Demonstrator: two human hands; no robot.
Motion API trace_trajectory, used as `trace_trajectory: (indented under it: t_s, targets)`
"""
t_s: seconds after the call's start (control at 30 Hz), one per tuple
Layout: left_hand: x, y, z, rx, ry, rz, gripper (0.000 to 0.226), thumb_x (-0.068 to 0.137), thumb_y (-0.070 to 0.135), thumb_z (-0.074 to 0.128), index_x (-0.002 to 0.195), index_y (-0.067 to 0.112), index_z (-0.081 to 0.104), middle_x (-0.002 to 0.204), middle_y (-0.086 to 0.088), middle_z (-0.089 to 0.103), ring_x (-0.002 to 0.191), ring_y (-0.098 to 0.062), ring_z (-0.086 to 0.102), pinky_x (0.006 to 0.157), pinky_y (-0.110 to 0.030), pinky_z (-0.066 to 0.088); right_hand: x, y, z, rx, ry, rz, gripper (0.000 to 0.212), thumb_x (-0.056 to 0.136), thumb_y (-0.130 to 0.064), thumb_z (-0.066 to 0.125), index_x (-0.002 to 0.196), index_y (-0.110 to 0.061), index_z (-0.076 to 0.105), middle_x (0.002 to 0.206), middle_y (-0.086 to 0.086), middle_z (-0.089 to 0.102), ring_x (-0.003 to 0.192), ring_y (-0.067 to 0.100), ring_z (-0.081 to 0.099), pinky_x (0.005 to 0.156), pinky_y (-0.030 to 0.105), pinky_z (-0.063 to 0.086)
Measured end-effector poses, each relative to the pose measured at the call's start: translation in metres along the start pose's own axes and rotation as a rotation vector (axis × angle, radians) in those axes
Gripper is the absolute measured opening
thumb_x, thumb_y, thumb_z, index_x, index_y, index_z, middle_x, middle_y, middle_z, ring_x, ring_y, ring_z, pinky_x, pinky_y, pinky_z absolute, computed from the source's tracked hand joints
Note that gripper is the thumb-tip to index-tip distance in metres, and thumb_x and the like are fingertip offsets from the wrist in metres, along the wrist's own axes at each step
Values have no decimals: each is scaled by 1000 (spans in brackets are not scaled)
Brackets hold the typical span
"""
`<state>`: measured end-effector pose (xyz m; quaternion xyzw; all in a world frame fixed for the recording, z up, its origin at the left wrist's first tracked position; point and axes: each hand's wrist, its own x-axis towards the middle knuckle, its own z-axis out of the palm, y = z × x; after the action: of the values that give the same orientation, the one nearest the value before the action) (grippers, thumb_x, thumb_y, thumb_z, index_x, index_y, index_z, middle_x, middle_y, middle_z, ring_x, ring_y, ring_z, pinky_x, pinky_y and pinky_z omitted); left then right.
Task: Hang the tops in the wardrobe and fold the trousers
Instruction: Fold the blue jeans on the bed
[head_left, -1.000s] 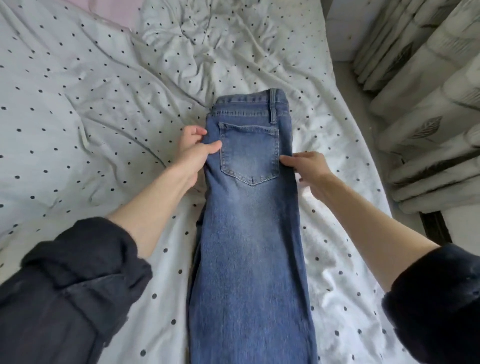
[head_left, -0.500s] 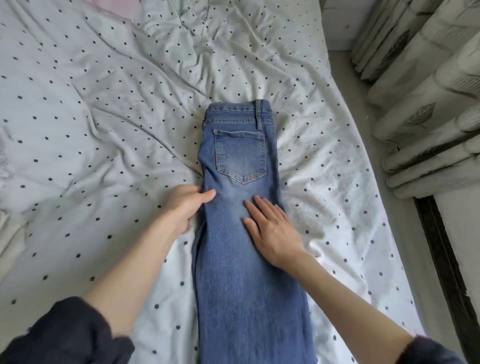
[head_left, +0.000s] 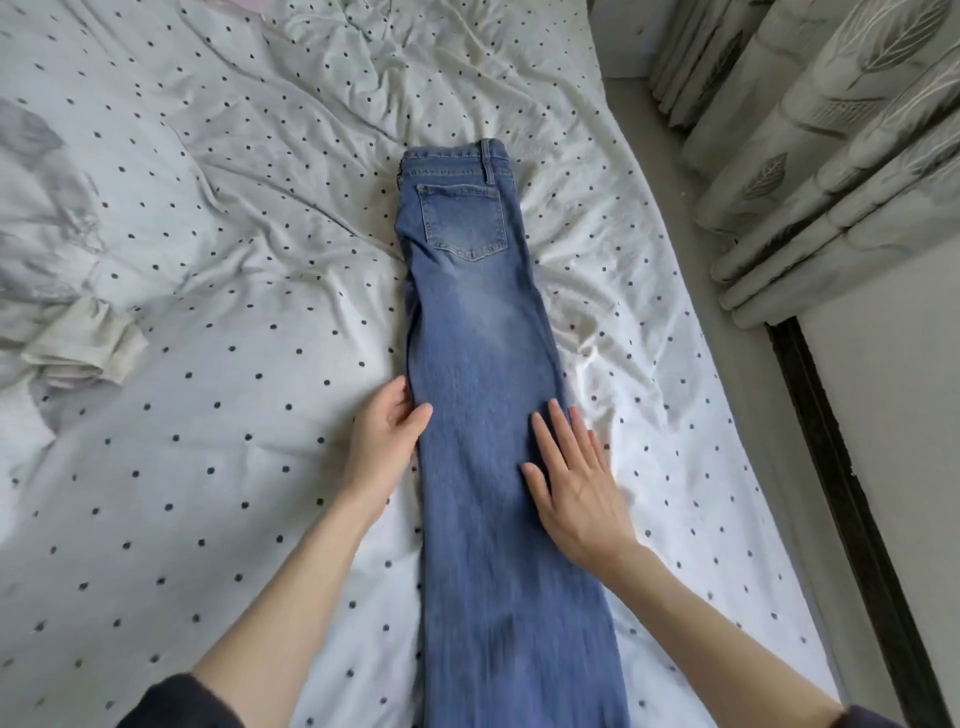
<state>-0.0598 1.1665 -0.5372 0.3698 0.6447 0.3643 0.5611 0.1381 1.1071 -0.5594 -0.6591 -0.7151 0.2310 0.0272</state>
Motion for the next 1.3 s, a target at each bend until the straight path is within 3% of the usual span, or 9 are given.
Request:
trace_trajectory:
  t_s: [0.07, 0.23, 0.43, 0.53, 0.67, 0.8, 0.93, 1.03, 1.3]
  targets:
    - [-34, -14, 2, 30, -7, 8, 32, 91, -4, 52, 106, 25, 52, 98, 13, 61, 77, 15, 60, 73, -6, 46, -38, -2, 14, -68, 56, 11, 66, 99, -49, 4, 143, -11, 35, 153, 6, 28, 141, 29, 24, 113, 36, 11]
    - [-108, -82, -7, 99, -65, -117, 17, 89, 0, 58, 92, 17, 58, 93, 4, 66, 82, -11, 63, 69, -13, 50, -123, 5, 54, -92, 139, -28, 56, 95, -42, 29, 143, -13, 30, 152, 3, 30, 139, 27, 20, 113, 37, 26]
    - [-197, -146, -15, 192, -47, -200, 4, 85, 14, 66, 88, 15, 63, 90, -3, 71, 90, -26, 67, 85, -45, 52, -209, 15, 85, -69, 71, -30, 56, 89, -40, 35, 139, -13, 40, 150, 4, 34, 133, 33, 38, 95, 33, 46]
    - [-231, -163, -12, 196, 18, -193, 27, 75, 29, 66, 89, 7, 62, 91, -12, 70, 89, -30, 66, 83, -47, 51, -251, 25, 102, -112, 75, -101, 54, 90, -34, 36, 139, -13, 38, 150, 6, 32, 135, 31, 29, 109, 37, 34]
    - [-274, -183, -6, 126, 124, -198, 15, 88, 8, 63, 84, 22, 60, 88, 3, 67, 83, -16, 63, 79, -36, 50, -303, 38, 115, -185, 55, -146, 52, 89, -30, 36, 139, -14, 37, 149, 10, 35, 137, 30, 26, 114, 36, 11]
    - [-315, -207, -10, 98, 177, -214, 11, 88, 4, 61, 89, 14, 60, 93, -3, 66, 82, -13, 62, 77, -29, 49, -345, 47, 121, -64, 23, -163, 56, 83, -12, 62, 136, -10, 45, 148, 15, 35, 133, 33, 40, 114, 39, 26]
    - [-339, -223, -17, 78, 171, -210, 17, 87, -2, 60, 101, 7, 58, 95, -4, 64, 84, -12, 61, 72, -17, 50, -374, 34, 117, 371, 26, 158, 56, 88, -5, 57, 140, -13, 40, 142, 4, 40, 123, 21, 48, 97, 31, 45]
    - [-349, -236, -22, 149, 52, -262, 11, 89, 4, 61, 94, 13, 59, 96, 0, 66, 88, -12, 62, 79, -27, 50, -374, 32, 120, 612, -17, 414, 33, 91, -11, 55, 123, -13, 50, 115, -1, 52, 105, 19, 56, 88, 33, 49]
    - [-389, -257, -39, 187, -38, -349, 15, 87, 14, 65, 102, 11, 65, 98, 4, 69, 88, -8, 64, 73, -18, 50, -379, 38, 118, 837, -300, 589, 12, 91, -17, 60, 94, -5, 60, 83, 1, 61, 76, 13, 57, 59, 16, 43]
